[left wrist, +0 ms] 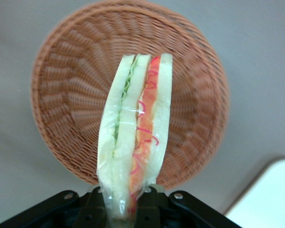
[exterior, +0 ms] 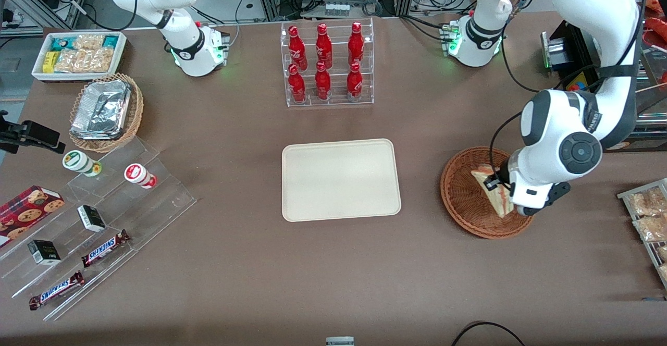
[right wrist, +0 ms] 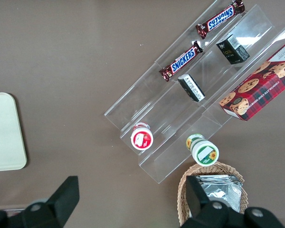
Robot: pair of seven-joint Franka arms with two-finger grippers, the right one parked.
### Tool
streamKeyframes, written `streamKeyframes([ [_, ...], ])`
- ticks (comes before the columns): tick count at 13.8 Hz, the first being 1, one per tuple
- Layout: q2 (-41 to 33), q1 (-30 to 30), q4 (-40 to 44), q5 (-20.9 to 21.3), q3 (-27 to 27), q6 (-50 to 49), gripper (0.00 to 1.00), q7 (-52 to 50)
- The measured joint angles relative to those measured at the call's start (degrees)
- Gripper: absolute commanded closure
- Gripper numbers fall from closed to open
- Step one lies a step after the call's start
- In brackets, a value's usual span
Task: Place sandwich from basket to tray
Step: 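Lift the sandwich and carry it over the cream tray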
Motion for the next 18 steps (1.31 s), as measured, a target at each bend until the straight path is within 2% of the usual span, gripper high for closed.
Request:
streamKeyframes([
  [6,9.5,-4.4,10.1,-1.9,-10.2,0.2,1.0,0.3],
  [12,20.8,-16.2,23.1,-1.9,-10.7,2.6,1.0,-11.8],
  [18,25.5,-21.8,24.2,-1.9,-10.6,8.1,1.0,-16.4],
])
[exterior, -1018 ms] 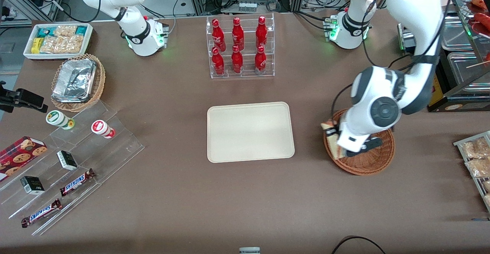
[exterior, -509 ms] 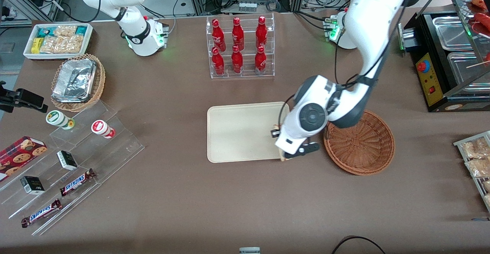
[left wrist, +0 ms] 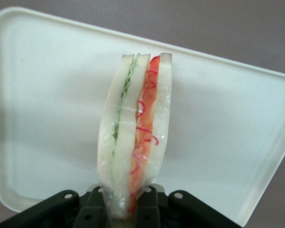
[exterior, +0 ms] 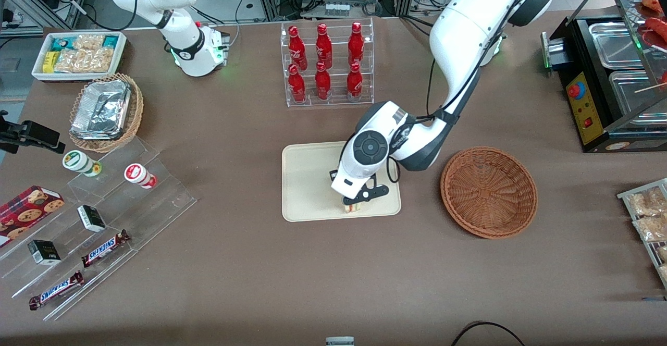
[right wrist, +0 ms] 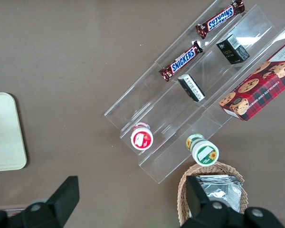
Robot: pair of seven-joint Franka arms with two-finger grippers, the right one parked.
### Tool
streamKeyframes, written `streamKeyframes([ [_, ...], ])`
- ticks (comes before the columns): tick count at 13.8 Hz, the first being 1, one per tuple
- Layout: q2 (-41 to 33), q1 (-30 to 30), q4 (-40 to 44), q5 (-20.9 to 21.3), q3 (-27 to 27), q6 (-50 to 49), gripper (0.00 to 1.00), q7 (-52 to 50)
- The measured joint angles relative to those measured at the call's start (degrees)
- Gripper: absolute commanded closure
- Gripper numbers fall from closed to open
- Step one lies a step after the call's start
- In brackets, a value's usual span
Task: Place sandwich from basket to tray
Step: 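Lift the sandwich and carry it over the cream tray, then lower the sandwich onto the tray and open the left gripper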
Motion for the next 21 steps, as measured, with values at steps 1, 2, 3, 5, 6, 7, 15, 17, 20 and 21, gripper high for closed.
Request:
streamKeyframes([
  [1,0.2,-0.5,0.2,0.1,0.0,0.0,1.0,-0.6],
  [2,0.4,-1.1,0.3,0.5,0.0,0.0,1.0,-1.4],
  [3,0.5,-1.6,0.3,1.3,0.0,0.0,1.0,-2.5],
  [5,0.8,-2.5,0.3,2.7,0.0,0.0,1.0,-4.6],
  [6,0.9,-2.9,0.3,2.9,0.0,0.0,1.0,-5.3],
  [7,1.0,-3.0,0.3,3.0,0.1,0.0,1.0,-5.6],
  [15,2.6,-3.8,0.3,3.5,0.2,0.0,0.0,-10.6],
  [17,2.6,-3.7,0.9,3.5,0.4,0.1,0.0,-10.8],
  [20,2.2,-3.3,4.4,3.5,0.6,-1.9,0.0,-10.9],
  [21,1.9,-3.0,6.0,3.5,0.7,-3.8,0.0,-10.9],
])
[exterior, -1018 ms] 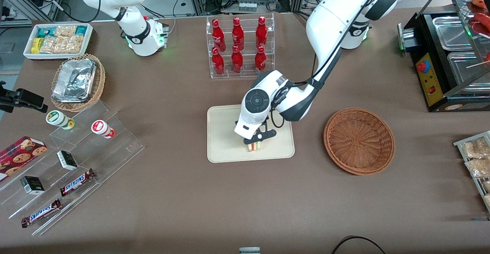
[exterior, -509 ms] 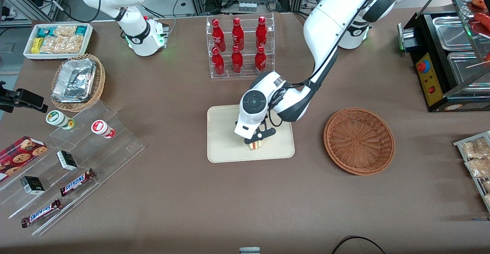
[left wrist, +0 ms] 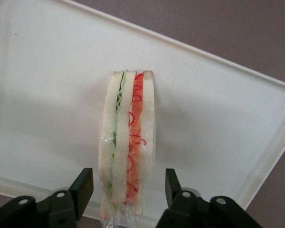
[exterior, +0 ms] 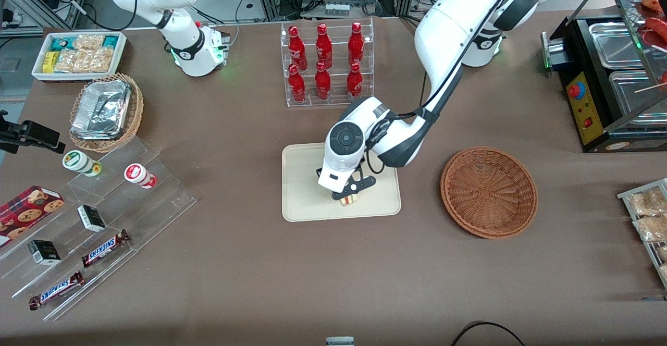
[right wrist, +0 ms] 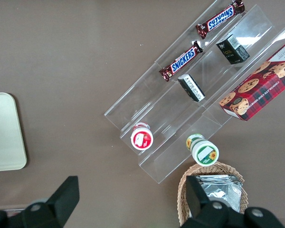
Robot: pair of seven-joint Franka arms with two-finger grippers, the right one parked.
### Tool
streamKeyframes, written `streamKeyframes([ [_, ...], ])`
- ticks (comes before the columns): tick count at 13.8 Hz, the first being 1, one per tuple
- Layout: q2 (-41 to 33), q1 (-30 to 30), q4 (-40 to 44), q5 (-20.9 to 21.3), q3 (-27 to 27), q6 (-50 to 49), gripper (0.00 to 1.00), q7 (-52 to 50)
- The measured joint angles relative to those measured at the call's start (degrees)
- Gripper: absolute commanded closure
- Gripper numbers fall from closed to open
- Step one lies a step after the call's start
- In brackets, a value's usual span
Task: Place sandwich from basket to tray
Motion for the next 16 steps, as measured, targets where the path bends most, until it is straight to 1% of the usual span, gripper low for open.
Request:
streamKeyframes([
  [2,-1.0,0.5,4.1,0.2,0.1,-5.7,0.0,1.1],
  [5,-3.3,1.7,7.8,0.6,0.8,-12.5,0.0,8.4],
  [7,-5.2,5.3,8.0,0.7,1.0,-15.8,0.0,16.0],
  [10,-7.9,12.8,8.0,0.7,1.2,-21.1,0.0,24.9],
  [12,-9.7,18.0,6.5,0.7,1.1,-22.6,0.0,32.1],
  [16,-17.3,24.6,-2.0,0.7,1.1,-22.7,0.0,45.9],
])
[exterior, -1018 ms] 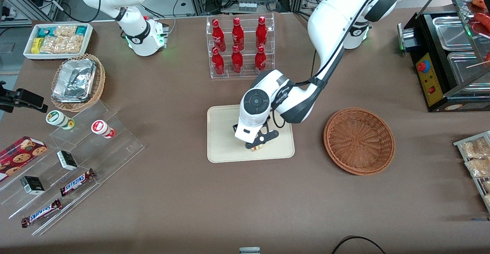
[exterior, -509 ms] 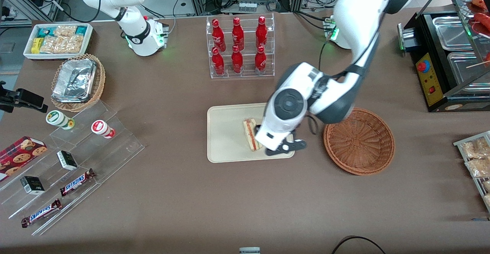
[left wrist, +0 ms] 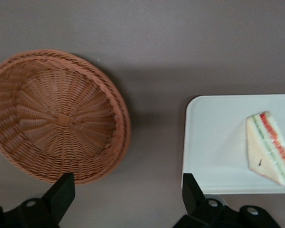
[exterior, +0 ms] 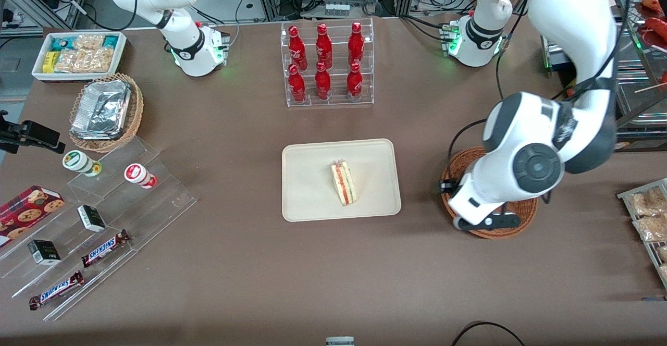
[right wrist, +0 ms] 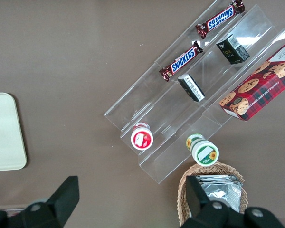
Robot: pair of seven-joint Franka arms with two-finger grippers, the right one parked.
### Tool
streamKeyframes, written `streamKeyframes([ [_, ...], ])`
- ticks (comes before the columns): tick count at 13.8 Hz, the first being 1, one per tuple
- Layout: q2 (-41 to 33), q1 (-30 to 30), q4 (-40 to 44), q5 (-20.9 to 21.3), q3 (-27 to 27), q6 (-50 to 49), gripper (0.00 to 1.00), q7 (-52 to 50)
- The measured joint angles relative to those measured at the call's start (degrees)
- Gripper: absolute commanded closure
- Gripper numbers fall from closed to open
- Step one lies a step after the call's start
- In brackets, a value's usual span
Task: Place sandwich from basket to tray
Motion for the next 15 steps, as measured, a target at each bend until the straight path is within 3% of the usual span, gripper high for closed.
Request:
streamKeyframes([
  [9,-18.8,9.7,-13.3,0.0,0.1,-4.1,0.0,21.4],
  [15,-25.9,11.3,-13.8,0.0,6.2,-12.6,0.0,31.0],
])
